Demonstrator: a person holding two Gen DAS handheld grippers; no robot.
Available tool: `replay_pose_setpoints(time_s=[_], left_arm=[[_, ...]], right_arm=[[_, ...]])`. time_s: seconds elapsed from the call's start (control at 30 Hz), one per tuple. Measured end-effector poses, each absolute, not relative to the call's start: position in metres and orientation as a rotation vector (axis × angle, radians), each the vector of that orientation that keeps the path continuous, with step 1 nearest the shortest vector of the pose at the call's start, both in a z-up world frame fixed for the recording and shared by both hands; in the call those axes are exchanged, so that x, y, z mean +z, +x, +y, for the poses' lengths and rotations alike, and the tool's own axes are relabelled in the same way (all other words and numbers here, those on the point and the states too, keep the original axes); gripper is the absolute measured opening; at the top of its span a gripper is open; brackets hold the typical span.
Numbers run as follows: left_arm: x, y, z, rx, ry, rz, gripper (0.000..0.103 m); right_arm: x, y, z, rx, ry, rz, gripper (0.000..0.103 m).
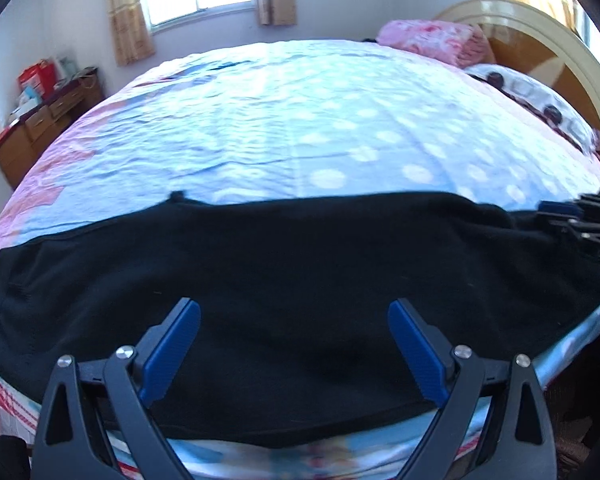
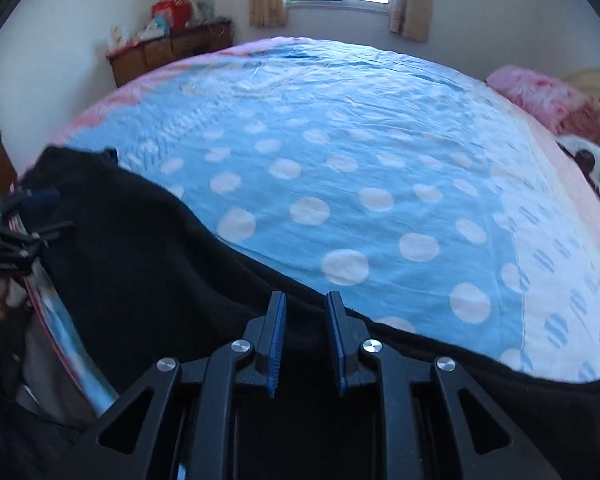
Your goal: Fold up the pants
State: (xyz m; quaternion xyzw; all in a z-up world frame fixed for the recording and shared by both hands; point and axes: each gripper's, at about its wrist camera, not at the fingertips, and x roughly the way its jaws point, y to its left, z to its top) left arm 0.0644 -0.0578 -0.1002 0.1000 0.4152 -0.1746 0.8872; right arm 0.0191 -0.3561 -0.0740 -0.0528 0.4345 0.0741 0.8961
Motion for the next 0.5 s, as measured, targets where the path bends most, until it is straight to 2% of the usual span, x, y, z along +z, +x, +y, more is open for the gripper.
replay_pose_setpoints(time_s=[0.2, 0.33, 0.4, 0.5], left_arm=[[-0.106, 0.043, -0.091, -0.492, 0.244, 0.885, 0.097], [-0.117, 0.036, -0.112, -0.516, 0.317, 0.902, 0.097], [-0.124, 0.034, -0.117, -0.518, 0.338, 0.928, 0.097], [-0.122, 0.032, -0.118, -0.518, 0.348, 0.915, 0.097]], right_arm=[[-0.081, 0.028, -0.355, 0.304, -0.165, 0.977, 0.022], [-0.095, 0.043, -0.323, 0.292, -0.41, 1.023, 0.022], [-0.095, 0.043, -0.313, 0.234, -0.478, 1.019, 0.019], [-0.09, 0.045, -0.318, 0.117, -0.417, 0.968, 0.014]])
